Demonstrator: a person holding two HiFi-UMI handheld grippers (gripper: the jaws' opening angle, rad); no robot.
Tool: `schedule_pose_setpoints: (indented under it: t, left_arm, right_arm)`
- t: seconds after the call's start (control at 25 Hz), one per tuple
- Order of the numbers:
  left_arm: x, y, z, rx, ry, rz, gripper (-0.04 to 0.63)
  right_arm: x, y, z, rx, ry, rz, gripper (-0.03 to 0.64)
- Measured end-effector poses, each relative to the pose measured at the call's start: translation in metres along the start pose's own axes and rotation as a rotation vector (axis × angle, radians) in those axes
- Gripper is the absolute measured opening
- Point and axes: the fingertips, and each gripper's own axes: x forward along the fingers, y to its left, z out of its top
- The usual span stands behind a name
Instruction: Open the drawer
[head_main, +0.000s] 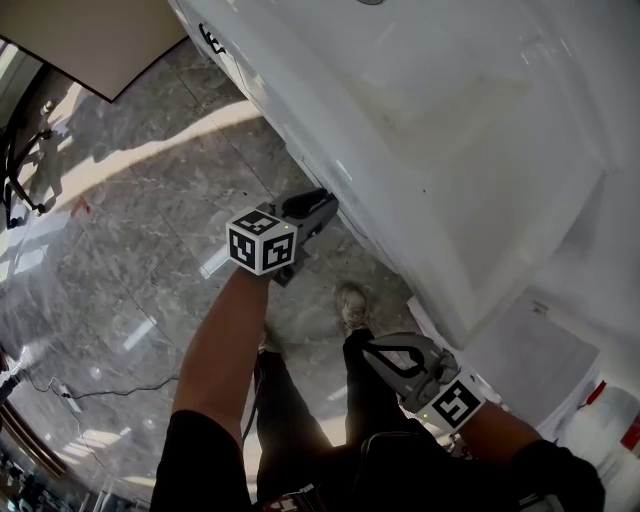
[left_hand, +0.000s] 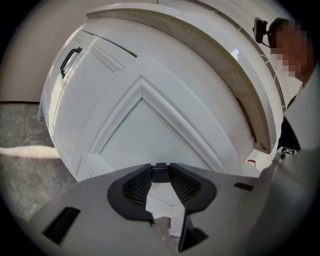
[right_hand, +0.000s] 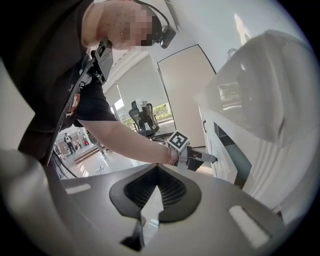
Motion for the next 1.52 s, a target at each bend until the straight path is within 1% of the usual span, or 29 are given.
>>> schedule_pose_setpoints:
  t: [0.24, 0.4, 0.6, 1.24, 1.52]
  left_arm:
    - [-0.019, 0.002, -0.008, 0.0, 0.01, 0.007, 0.12]
    - [-0.031, 0.002, -0.013, 0.001, 0.011, 0.013, 0.12]
    - [-0.045, 0.003, -0.02, 0.001, 0.013, 0.016, 0.12]
    - [-0.087, 0.008, -0.038, -0.005, 0.008, 0.018, 0.12]
    - [-0.108, 0.011, -0.047, -0.008, 0.009, 0.025, 0.12]
  right_arm:
    - [0.01, 0.016, 0.004, -0.027, 0.004, 0.024, -0.006]
    - [0.015, 0.024, 0.004, -0.018, 0.015, 0.026, -0.006]
    - [0.022, 0.034, 0.01, -0.038, -0.001, 0.041, -0.006]
    - [0.045, 0.059, 0.014, -0.065, 0.022, 0.077, -0.006]
    - [0.055, 0.071, 0.024, -0.08, -0.001, 0.08, -0.006]
